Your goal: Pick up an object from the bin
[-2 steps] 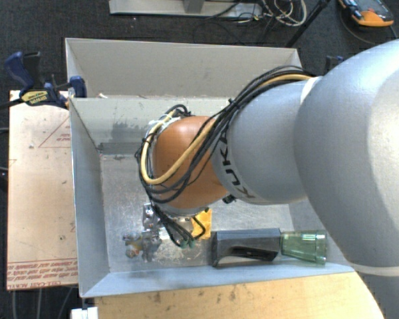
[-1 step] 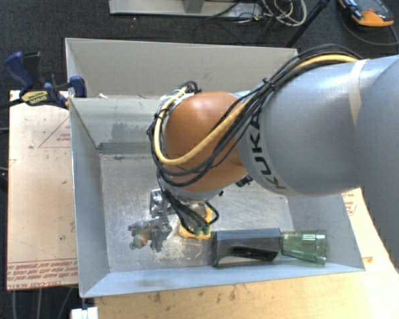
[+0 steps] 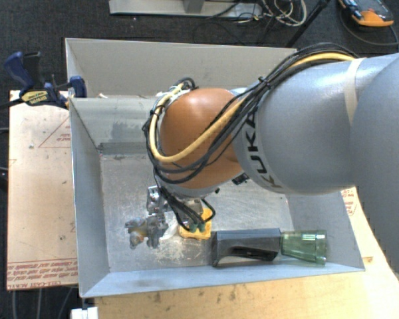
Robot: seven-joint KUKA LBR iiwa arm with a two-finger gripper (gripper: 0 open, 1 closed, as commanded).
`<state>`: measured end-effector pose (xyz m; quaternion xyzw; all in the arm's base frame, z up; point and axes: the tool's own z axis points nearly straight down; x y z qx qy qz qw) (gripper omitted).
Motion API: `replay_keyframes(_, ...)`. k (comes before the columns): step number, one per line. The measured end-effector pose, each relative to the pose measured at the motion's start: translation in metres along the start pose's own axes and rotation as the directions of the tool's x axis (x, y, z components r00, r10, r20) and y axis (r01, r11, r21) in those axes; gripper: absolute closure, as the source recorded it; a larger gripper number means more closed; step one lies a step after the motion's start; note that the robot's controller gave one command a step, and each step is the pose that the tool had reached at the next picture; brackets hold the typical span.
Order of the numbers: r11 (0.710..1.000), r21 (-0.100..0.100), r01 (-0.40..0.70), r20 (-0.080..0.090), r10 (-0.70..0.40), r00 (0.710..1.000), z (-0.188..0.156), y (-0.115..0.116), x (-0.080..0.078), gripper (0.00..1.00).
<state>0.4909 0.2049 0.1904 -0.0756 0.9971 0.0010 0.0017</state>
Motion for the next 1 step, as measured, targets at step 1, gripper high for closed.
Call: replay_keyframes(1,0.999,0.000,0.054,-0.001,-0.054,0.999,-0.0783,-0.0089,-0.0010,1.00)
